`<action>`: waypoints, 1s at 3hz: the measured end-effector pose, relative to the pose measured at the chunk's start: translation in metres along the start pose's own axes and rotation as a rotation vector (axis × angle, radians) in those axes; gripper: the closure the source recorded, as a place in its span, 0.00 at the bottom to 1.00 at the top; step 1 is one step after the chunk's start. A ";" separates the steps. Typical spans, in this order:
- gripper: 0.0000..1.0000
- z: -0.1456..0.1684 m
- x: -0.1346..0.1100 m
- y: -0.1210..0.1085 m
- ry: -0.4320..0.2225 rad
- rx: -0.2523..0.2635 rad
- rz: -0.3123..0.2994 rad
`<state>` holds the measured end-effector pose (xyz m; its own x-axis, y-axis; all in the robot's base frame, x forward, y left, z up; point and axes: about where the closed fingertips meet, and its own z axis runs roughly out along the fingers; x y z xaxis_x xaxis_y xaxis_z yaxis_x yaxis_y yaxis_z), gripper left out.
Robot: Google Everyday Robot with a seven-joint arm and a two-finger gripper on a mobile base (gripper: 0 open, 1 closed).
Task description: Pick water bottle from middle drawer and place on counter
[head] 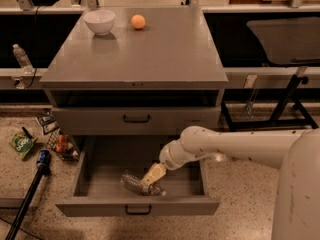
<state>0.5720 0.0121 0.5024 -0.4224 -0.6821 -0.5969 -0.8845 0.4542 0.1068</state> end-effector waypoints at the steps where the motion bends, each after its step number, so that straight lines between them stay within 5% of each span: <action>1: 0.00 0.021 -0.008 -0.005 -0.026 -0.002 0.015; 3: 0.00 0.085 -0.011 0.004 -0.052 -0.014 -0.066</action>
Offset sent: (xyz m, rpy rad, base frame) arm 0.0286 0.0541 -0.0621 0.0749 -0.0149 0.0248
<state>0.5899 0.0701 0.4412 -0.3526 -0.6797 -0.6431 -0.9128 0.4012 0.0765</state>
